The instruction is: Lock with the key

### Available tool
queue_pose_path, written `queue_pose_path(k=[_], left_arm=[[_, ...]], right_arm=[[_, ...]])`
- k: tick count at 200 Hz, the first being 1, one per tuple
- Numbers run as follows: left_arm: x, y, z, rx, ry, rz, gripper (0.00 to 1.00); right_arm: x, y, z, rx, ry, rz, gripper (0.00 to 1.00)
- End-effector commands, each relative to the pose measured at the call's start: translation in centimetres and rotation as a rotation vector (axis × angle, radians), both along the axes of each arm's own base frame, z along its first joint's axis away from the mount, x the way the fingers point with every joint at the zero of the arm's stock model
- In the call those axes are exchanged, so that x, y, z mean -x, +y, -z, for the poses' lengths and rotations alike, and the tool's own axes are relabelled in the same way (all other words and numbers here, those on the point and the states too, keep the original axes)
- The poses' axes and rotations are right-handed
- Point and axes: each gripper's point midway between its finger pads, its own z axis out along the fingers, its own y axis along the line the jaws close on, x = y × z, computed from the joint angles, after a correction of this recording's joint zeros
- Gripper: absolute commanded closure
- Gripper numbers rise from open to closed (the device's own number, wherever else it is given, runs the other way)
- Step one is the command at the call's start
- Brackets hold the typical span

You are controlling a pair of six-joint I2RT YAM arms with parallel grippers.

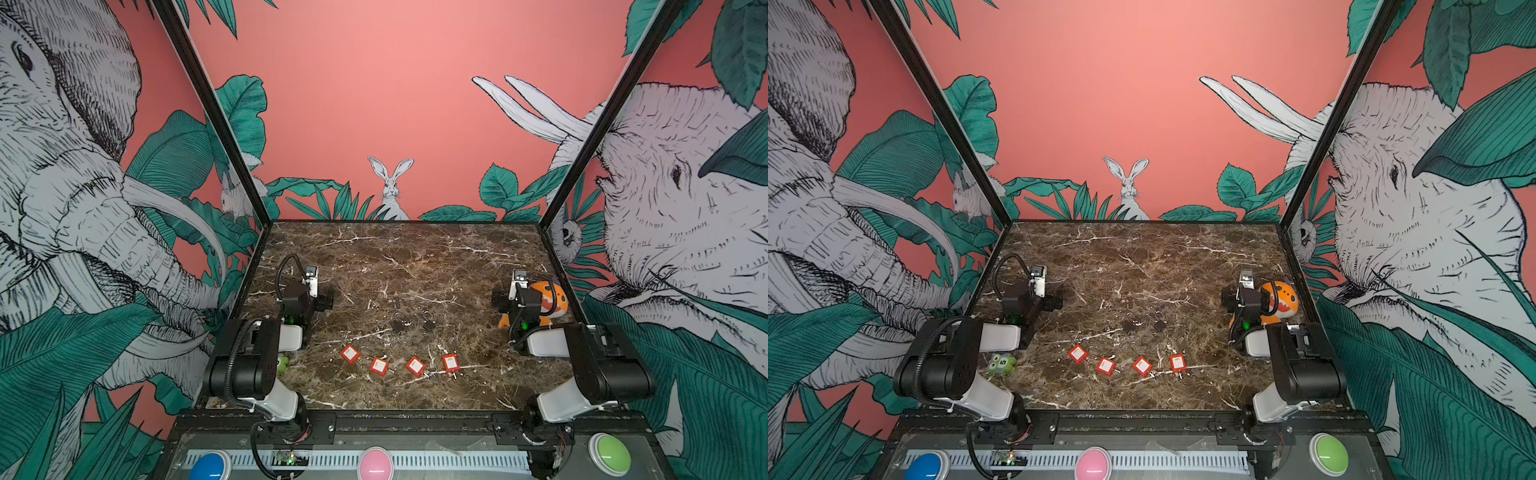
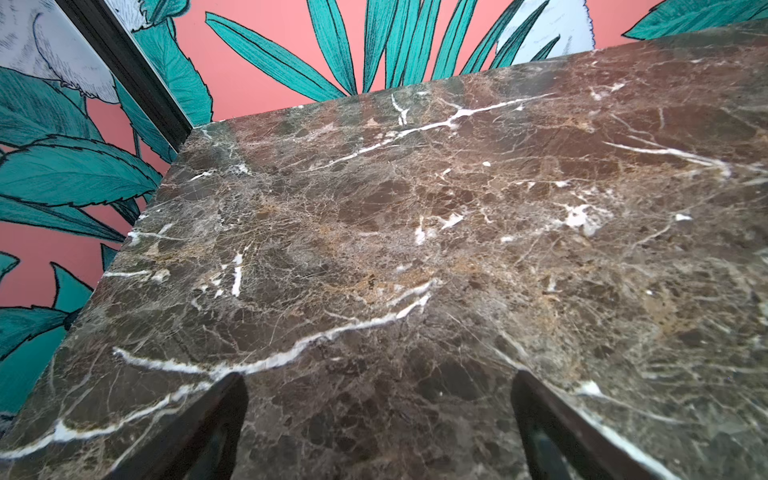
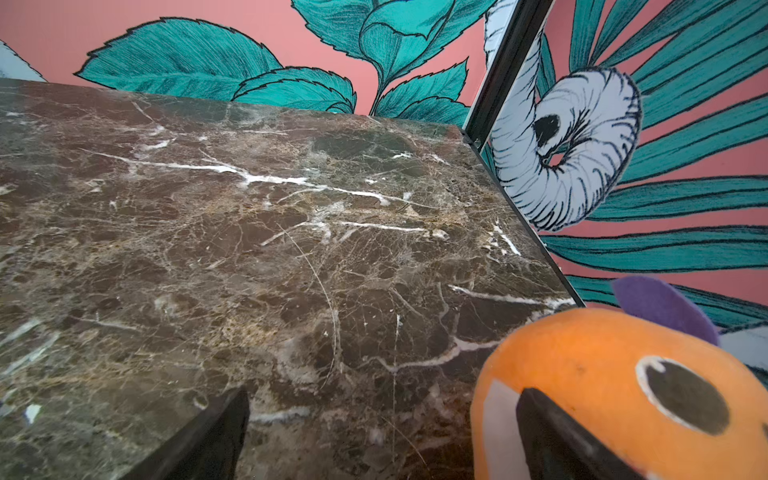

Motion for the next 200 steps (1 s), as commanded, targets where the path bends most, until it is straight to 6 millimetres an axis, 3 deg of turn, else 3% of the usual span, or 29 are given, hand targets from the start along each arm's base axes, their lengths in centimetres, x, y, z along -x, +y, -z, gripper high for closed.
queue_pose_path(k=[1,200], left_arm=[[-0.49,-0.15,-1.14,0.01,-0.042,0.007,0.01],[-0.56,0.28,-1.14,0.011,-0.037,-0.02,0.01]], right_arm=[[-0.65,-0.08,-0.89,0.002,-0.032,0.004,0.01],[-0.32,0.15,-1.25,0.005,-0.065,-0.015,0.01]])
